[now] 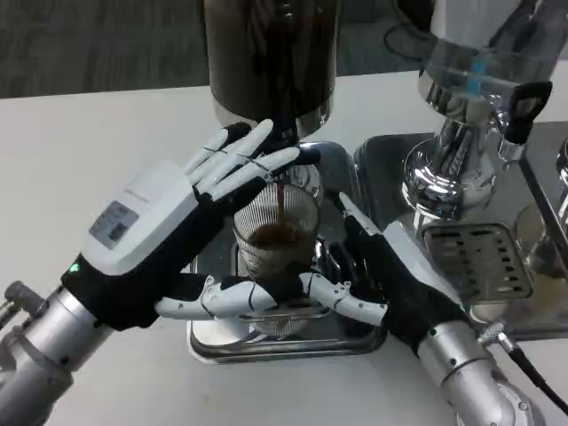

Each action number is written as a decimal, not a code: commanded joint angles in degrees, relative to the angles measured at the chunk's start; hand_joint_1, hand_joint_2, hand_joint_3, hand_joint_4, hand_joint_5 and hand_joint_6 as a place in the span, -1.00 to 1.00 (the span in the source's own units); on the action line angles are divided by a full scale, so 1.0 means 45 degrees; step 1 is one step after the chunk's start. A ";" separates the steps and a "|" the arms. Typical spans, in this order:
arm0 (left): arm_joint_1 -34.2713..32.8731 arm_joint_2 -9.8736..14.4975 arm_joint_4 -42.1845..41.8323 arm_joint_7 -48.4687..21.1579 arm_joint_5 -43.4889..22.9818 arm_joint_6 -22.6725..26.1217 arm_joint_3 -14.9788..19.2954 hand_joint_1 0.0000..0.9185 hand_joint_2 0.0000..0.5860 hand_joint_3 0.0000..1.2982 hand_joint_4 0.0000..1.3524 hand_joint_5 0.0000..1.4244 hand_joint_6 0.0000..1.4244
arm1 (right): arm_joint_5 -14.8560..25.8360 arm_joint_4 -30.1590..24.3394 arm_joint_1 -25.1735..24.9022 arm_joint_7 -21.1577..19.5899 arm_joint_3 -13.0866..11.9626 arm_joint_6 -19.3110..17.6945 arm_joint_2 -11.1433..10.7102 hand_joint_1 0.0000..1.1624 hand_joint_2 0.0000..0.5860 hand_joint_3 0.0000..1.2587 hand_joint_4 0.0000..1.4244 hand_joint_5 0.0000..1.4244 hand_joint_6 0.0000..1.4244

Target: Grasp the cup under the faucet to collect the drink, then remove the cup.

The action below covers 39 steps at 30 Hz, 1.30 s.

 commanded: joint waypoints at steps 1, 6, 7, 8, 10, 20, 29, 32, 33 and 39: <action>0.0848 0.0114 0.0183 0.0584 0.0922 0.0861 0.0573 -1.00 -0.42 -0.82 -1.00 -0.93 -1.00 | 0.0063 0.0148 -0.0166 -0.0038 -0.0038 -0.0371 -0.0018 -0.30 -0.28 -1.00 -1.00 -1.00 -1.00; 0.1093 0.0006 0.0258 0.0969 0.0697 0.1298 0.1064 -1.00 -0.42 -0.83 -1.00 -0.93 -1.00 | 0.0173 0.0293 -0.0180 -0.0071 -0.0042 -0.0707 0.0032 -0.30 -0.28 -1.00 -1.00 -1.00 -1.00; 0.1180 -0.0020 0.0262 0.1030 0.0640 0.1340 0.1174 -1.00 -0.42 -0.84 -1.00 -0.93 -1.00 | 0.0150 0.0314 -0.0183 -0.0092 -0.0036 -0.0752 0.0033 -0.30 -0.28 -1.00 -1.00 -1.00 -1.00; 0.1244 -0.0044 0.0267 0.1075 0.0616 0.1357 0.1253 -1.00 -0.42 -0.84 -1.00 -0.93 -1.00 | 0.0097 0.0355 -0.0205 -0.0113 -0.0016 -0.0783 0.0033 -0.30 -0.28 -1.00 -1.00 -1.00 -1.00; 0.1571 -0.0130 0.0224 0.1419 0.0675 0.1372 0.1542 -1.00 -0.42 -0.86 -1.00 -0.96 -1.00 | 0.0157 0.0489 -0.0281 -0.0062 -0.0019 -0.0852 0.0093 -0.30 -0.28 -1.00 -1.00 -1.00 -1.00; 0.3907 -0.1217 0.1542 0.4260 0.0728 0.1399 0.2798 -1.00 -0.44 -1.00 -1.00 -0.97 -1.00 | 0.0281 0.0627 -0.0347 -0.0138 -0.0057 -0.1087 0.0264 -0.30 -0.28 -1.00 -1.00 -1.00 -1.00; 0.4289 -0.1361 0.2705 0.4546 0.0633 0.1575 0.2565 -1.00 -0.42 -0.99 -1.00 -0.98 -1.00 | 0.0442 0.1109 -0.0648 -0.0129 -0.0048 -0.1375 0.0473 -0.28 -0.30 -1.00 -1.00 -1.00 -1.00; 0.4376 -0.1408 0.2951 0.4633 0.0623 0.1527 0.2457 -1.00 -0.42 -0.99 -1.00 -0.98 -1.00 | 0.0389 0.1139 -0.0607 -0.0226 0.0001 -0.1601 0.0551 -0.28 -0.30 -1.00 -1.00 -1.00 -1.00; 0.4400 -0.1410 0.2997 0.4618 0.0600 0.1533 0.2409 -1.00 -0.42 -0.99 -1.00 -0.98 -1.00 | 0.0443 0.1226 -0.0624 -0.0206 0.0002 -0.1707 0.0583 -0.24 -0.30 -1.00 -1.00 -1.00 -1.00; 0.4517 -0.1407 0.3021 0.4503 0.0406 0.1526 0.2326 -1.00 -0.40 -0.97 -1.00 -0.97 -1.00 | 0.0587 0.1943 -0.0752 -0.0580 0.0085 -0.2100 0.1015 -0.17 -0.33 -1.00 -1.00 -1.00 -1.00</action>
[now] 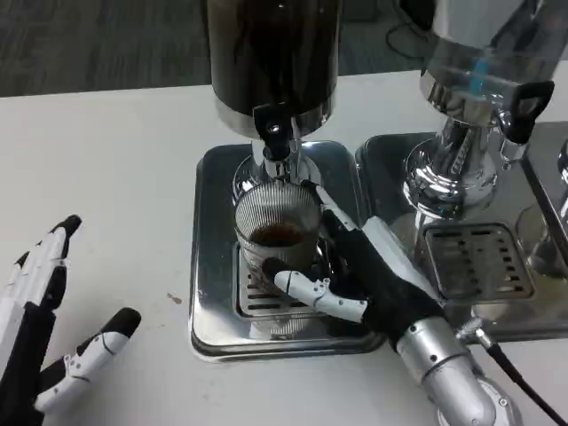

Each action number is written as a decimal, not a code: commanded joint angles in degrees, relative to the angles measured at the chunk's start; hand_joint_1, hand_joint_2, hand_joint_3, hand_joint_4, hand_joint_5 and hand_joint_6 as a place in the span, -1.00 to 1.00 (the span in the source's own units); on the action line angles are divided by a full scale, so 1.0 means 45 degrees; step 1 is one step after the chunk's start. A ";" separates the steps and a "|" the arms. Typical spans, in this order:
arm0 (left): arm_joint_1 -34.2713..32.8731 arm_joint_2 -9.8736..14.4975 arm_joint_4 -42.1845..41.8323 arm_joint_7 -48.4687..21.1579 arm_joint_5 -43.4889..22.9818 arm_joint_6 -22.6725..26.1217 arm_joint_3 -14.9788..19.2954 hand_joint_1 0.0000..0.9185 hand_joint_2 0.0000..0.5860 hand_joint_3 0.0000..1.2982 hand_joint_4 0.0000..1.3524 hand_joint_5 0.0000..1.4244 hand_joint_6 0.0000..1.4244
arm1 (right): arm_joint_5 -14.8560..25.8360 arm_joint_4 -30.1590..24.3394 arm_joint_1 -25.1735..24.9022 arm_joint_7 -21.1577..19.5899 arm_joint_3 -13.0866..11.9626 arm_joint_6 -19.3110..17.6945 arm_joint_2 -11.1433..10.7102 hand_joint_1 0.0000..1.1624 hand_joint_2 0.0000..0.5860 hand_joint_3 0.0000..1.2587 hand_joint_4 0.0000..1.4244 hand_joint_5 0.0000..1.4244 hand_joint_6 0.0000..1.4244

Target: Grasp the cup under the faucet to collect the drink, then remove the cup.

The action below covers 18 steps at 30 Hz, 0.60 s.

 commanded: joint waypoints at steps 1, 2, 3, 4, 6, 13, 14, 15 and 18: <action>0.0141 -0.0087 0.0057 0.0004 -0.0349 -0.0030 -0.0092 -1.00 -0.40 -0.97 -1.00 -0.97 -1.00 | 0.0130 0.0662 -0.0177 -0.0586 0.0030 -0.0798 0.0455 -0.16 -0.33 -1.00 -1.00 -1.00 -0.99; 0.0160 -0.0090 0.0062 -0.0021 -0.0396 -0.0023 -0.0111 -1.00 -0.40 -0.97 -1.00 -0.97 -1.00 | 0.0128 0.0784 -0.0160 -0.0734 0.0022 -0.0997 0.0514 -0.15 -0.34 -1.00 -1.00 -1.00 -0.97; 0.0169 -0.0090 0.0055 -0.0037 -0.0430 -0.0010 -0.0132 -1.00 -0.40 -0.97 -1.00 -0.97 -1.00 | 0.0097 0.0889 -0.0195 -0.0779 0.0028 -0.1041 0.0536 -0.15 -0.34 -1.00 -1.00 -1.00 -0.95; 0.0187 -0.0093 0.0053 -0.0052 -0.0458 0.0002 -0.0152 -1.00 -0.40 -0.96 -1.00 -0.96 -1.00 | -0.0021 0.1057 -0.0266 -0.0851 0.0059 -0.1068 0.0518 -0.15 -0.34 -1.00 -1.00 -1.00 -0.93; 0.0236 -0.0102 0.0046 -0.0053 -0.0509 -0.0009 -0.0165 -1.00 -0.39 -0.96 -1.00 -0.96 -1.00 | -0.0127 0.1253 -0.0406 -0.0782 0.0106 -0.1197 0.0372 -0.08 -0.32 -1.00 -1.00 -1.00 -0.86; 0.0415 -0.0075 0.0006 -0.0159 -0.0766 -0.0018 -0.0106 -1.00 -0.37 -0.93 -1.00 -0.94 -1.00 | 0.0302 0.1606 -0.0402 -0.0869 -0.0087 -0.1585 0.0569 -0.05 -0.37 -1.00 -1.00 -1.00 -0.79; 0.0443 -0.0077 -0.0036 -0.0180 -0.0795 -0.0003 -0.0106 -1.00 -0.37 -0.93 -1.00 -0.94 -1.00 | 0.0446 0.1701 -0.0401 -0.0824 -0.0144 -0.1639 0.0623 -0.04 -0.37 -1.00 -1.00 -1.00 -0.78; 0.0449 -0.0075 -0.0065 -0.0222 -0.0818 0.0016 -0.0125 -1.00 -0.37 -0.93 -1.00 -0.94 -1.00 | 0.0525 0.1777 -0.0380 -0.0838 -0.0160 -0.1751 0.0657 -0.04 -0.36 -1.00 -1.00 -1.00 -0.77; 0.0491 -0.0051 -0.0099 -0.0287 -0.0889 0.0022 -0.0156 -1.00 -0.37 -0.91 -1.00 -0.94 -1.00 | 0.0158 0.1828 -0.0466 -0.0839 0.0145 -0.1753 0.0599 0.01 -0.37 -1.00 -1.00 -1.00 -0.74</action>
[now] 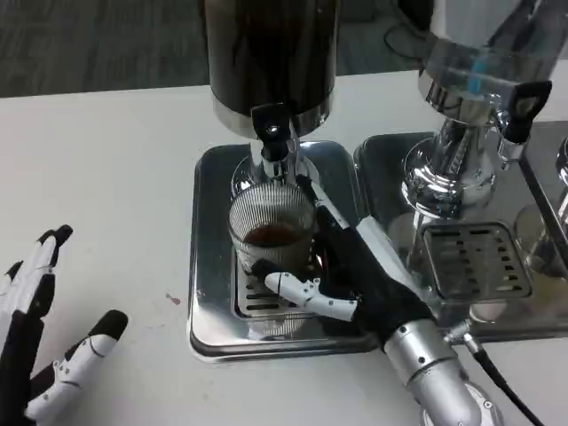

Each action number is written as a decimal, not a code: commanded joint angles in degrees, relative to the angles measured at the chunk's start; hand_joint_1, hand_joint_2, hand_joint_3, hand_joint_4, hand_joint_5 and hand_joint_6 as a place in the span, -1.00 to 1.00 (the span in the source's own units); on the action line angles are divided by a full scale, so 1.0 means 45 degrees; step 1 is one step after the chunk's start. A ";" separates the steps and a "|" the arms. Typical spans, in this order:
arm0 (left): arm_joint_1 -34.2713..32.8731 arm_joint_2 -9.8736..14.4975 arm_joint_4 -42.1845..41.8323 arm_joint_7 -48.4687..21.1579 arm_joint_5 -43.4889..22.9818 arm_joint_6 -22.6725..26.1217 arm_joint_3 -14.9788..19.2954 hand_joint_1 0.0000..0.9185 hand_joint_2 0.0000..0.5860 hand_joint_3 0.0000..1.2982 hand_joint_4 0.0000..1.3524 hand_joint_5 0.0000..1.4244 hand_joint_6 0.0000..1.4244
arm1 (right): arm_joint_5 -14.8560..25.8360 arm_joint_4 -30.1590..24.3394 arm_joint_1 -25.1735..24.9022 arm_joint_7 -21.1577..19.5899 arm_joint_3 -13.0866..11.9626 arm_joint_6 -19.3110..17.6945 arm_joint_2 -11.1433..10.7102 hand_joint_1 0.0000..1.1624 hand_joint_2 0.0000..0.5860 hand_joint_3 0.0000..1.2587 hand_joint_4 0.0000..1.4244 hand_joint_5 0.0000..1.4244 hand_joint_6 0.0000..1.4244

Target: Grasp the cup under the faucet to collect the drink, then remove the cup.

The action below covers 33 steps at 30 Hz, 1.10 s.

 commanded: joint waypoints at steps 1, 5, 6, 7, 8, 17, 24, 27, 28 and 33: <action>0.0174 -0.0044 -0.0104 -0.0201 -0.0106 0.0018 -0.0101 -1.00 -0.37 -0.91 -1.00 -0.94 -1.00 | -0.0004 0.0276 -0.0083 0.0126 0.0196 -0.0168 0.0140 0.01 -0.38 -1.00 -1.00 -1.00 -0.73; 0.0245 -0.0079 -0.0185 -0.0210 -0.0113 0.0075 -0.0064 -1.00 -0.37 -0.90 -1.00 -0.94 -1.00 | -0.0024 0.0420 -0.0201 0.0170 0.0273 -0.0211 0.0135 0.01 -0.36 -1.00 -1.00 -1.00 -0.72; 0.0283 -0.0091 -0.0224 -0.0210 -0.0141 0.0091 -0.0037 -1.00 -0.37 -0.90 -1.00 -0.94 -1.00 | -0.0006 0.0475 -0.0234 0.0183 0.0292 -0.0209 0.0155 0.01 -0.36 -1.00 -1.00 -0.99 -0.71; 0.0317 -0.0098 -0.0252 -0.0207 -0.0161 0.0097 -0.0018 -1.00 -0.37 -0.90 -1.00 -0.94 -1.00 | 0.0044 0.0541 -0.0252 0.0161 0.0283 -0.0221 0.0205 0.01 -0.36 -1.00 -1.00 -0.99 -0.71; 0.0344 -0.0100 -0.0278 -0.0209 -0.0176 0.0116 -0.0003 -1.00 -0.37 -0.89 -1.00 -0.94 -1.00 | 0.0116 0.0651 -0.0299 0.0144 0.0262 -0.0225 0.0268 0.01 -0.36 -1.00 -1.00 -0.98 -0.69; 0.0663 -0.0085 -0.0485 -0.0263 -0.0278 0.0171 0.0052 -1.00 -0.35 -0.83 -1.00 -0.92 -1.00 | 0.0312 0.1176 -0.0384 0.0130 0.0263 -0.0422 0.0561 0.11 -0.41 -1.00 -1.00 -0.87 -0.59; 0.0840 -0.0084 -0.0703 -0.0348 -0.0365 0.0260 0.0114 -1.00 -0.35 -0.81 -1.00 -0.92 -1.00 | -0.0054 0.1142 -0.0323 -0.0241 0.0414 -0.0534 0.0579 0.20 -0.41 -1.00 -0.90 -0.72 -0.44; 0.0889 -0.0070 -0.0744 -0.0385 -0.0434 0.0276 0.0132 -1.00 -0.35 -0.79 -1.00 -0.92 -1.00 | 0.0132 0.1331 -0.0401 -0.0110 0.0451 -0.0493 0.0671 0.26 -0.41 -1.00 -0.85 -0.68 -0.35; 0.0896 -0.0071 -0.0772 -0.0385 -0.0435 0.0290 0.0128 -1.00 -0.35 -0.79 -1.00 -0.92 -1.00 | 0.0053 0.1347 -0.0419 -0.0158 0.0485 -0.0496 0.0649 0.26 -0.41 -1.00 -0.83 -0.65 -0.34; 0.0961 -0.0061 -0.0929 -0.0393 -0.0471 0.0397 0.0135 -1.00 -0.35 -0.78 -1.00 -0.91 -1.00 | 0.0119 0.1662 -0.0529 -0.0219 0.0499 -0.0508 0.0788 0.31 -0.42 -1.00 -0.79 -0.59 -0.27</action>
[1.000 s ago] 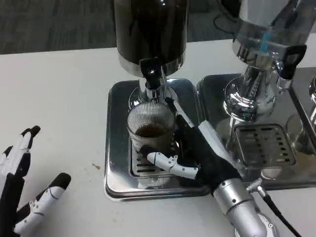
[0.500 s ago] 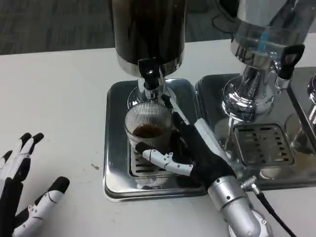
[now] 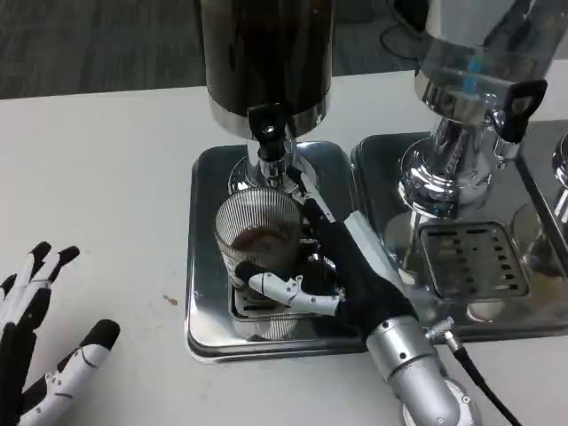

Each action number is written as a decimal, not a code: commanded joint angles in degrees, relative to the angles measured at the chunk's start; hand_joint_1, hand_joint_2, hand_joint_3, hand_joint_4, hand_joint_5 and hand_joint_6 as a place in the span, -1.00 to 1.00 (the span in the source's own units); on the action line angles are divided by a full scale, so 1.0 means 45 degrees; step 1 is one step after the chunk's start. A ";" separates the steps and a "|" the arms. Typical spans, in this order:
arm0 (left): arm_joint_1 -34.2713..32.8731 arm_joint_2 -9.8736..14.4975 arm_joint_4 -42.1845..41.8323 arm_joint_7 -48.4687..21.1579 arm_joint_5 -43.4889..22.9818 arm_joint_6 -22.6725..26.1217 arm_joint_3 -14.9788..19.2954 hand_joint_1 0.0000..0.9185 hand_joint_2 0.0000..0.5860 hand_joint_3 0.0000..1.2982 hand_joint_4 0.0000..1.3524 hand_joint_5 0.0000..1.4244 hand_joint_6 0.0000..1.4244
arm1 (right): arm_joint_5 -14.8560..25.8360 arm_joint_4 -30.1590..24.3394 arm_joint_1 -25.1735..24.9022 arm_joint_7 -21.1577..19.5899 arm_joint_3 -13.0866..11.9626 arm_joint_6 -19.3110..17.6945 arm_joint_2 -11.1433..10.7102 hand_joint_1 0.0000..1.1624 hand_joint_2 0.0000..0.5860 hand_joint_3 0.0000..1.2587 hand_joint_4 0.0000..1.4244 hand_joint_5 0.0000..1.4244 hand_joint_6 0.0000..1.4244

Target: Grasp the cup under the faucet to collect the drink, then remove the cup.

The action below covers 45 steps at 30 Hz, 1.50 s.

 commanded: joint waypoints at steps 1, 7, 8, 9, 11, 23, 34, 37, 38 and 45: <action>0.0193 -0.0053 -0.0263 -0.0149 0.0003 0.0218 0.0080 -1.00 -0.35 -0.77 -1.00 -0.90 -1.00 | -0.0026 0.0567 0.0035 0.0207 0.0238 0.0036 0.0217 0.32 -0.41 -1.00 -0.79 -0.57 -0.27; 0.0391 -0.0086 -0.0441 -0.0085 -0.0021 0.0293 0.0186 -1.00 -0.35 -0.76 -1.00 -0.90 -1.00 | -0.0218 0.0702 -0.0035 0.0013 0.0325 -0.0071 0.0289 0.35 -0.44 -0.97 -0.73 -0.51 -0.21; 0.0422 -0.0092 -0.0463 -0.0079 -0.0030 0.0300 0.0202 -1.00 -0.35 -0.76 -1.00 -0.90 -1.00 | -0.0253 0.0712 -0.0035 -0.0084 0.0331 -0.0079 0.0307 0.36 -0.43 -0.95 -0.70 -0.50 -0.20; 0.0457 -0.0096 -0.0491 -0.0072 -0.0034 0.0308 0.0217 -1.00 -0.35 -0.76 -1.00 -0.90 -1.00 | -0.0269 0.0719 -0.0035 -0.0154 0.0337 -0.0086 0.0314 0.36 -0.43 -0.93 -0.69 -0.48 -0.18; 0.0519 -0.0120 -0.0562 -0.0054 -0.0022 0.0338 0.0223 -1.00 -0.35 -0.75 -1.00 -0.90 -1.00 | -0.0340 0.0739 -0.0048 -0.0318 0.0379 -0.0094 0.0293 0.38 -0.40 -0.88 -0.66 -0.45 -0.15; 0.0649 -0.0127 -0.0702 -0.0112 -0.0108 0.0365 0.0280 -1.00 -0.35 -0.73 -1.00 -0.90 -1.00 | -0.0468 0.0691 0.0060 -0.0801 0.0402 -0.0289 0.0314 0.45 -0.40 -0.63 -0.51 -0.30 -0.01; 0.0605 -0.0141 -0.0657 -0.0150 -0.0094 0.0365 0.0234 -1.00 -0.35 -0.73 -1.00 -0.90 -1.00 | -0.1046 0.0743 0.0157 -0.2074 0.0381 -0.0943 0.0402 0.53 -0.40 -0.47 -0.36 -0.08 0.31; 0.0557 -0.0094 -0.0535 -0.0227 -0.0149 0.0301 0.0202 -1.00 -0.35 -0.73 -1.00 -0.90 -1.00 | -0.1182 0.0788 0.0162 -0.2308 0.0396 -0.1021 0.0422 0.56 -0.39 -0.43 -0.29 -0.01 0.40; 0.0535 -0.0086 -0.0487 -0.0274 -0.0177 0.0276 0.0188 -1.00 -0.35 -0.73 -1.00 -0.90 -1.00 | -0.1153 0.0813 0.0165 -0.2364 0.0388 -0.1163 0.0412 0.57 -0.40 -0.42 -0.29 0.00 0.44; 0.0454 -0.0099 -0.0437 -0.0292 -0.0110 0.0263 0.0159 -1.00 -0.35 -0.74 -1.00 -0.90 -1.00 | -0.1263 0.0969 0.0137 -0.2689 0.0373 -0.1345 0.0380 0.63 -0.44 -0.33 -0.20 0.14 0.63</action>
